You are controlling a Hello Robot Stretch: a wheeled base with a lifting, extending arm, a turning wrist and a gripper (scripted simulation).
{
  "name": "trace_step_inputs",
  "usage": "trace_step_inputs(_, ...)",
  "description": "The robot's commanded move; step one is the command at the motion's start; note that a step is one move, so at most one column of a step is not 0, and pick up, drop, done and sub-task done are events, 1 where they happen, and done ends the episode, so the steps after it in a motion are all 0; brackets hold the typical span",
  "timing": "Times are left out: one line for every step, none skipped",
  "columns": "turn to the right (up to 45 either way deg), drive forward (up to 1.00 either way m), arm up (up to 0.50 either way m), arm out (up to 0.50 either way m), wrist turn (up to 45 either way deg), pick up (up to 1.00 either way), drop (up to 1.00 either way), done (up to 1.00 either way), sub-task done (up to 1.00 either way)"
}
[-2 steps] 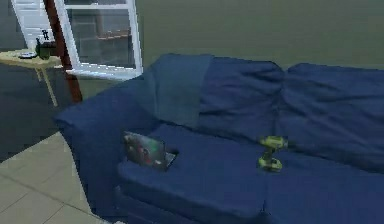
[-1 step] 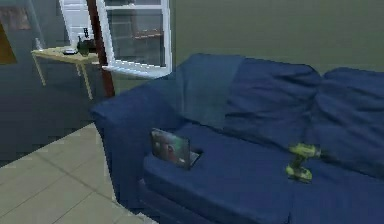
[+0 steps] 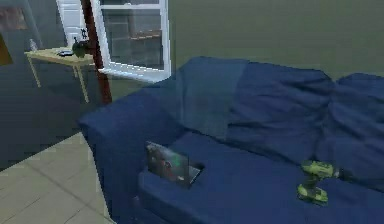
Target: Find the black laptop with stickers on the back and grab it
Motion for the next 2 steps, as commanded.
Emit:
trace_step_inputs(-45.0, 0.0, 0.0, 0.0, 0.0, 0.0, 0.0, 0.0, 0.0)
trace_step_inputs(-45.0, 0.0, 0.0, 0.0, 0.0, 0.0, 0.0, 0.0, 0.0)
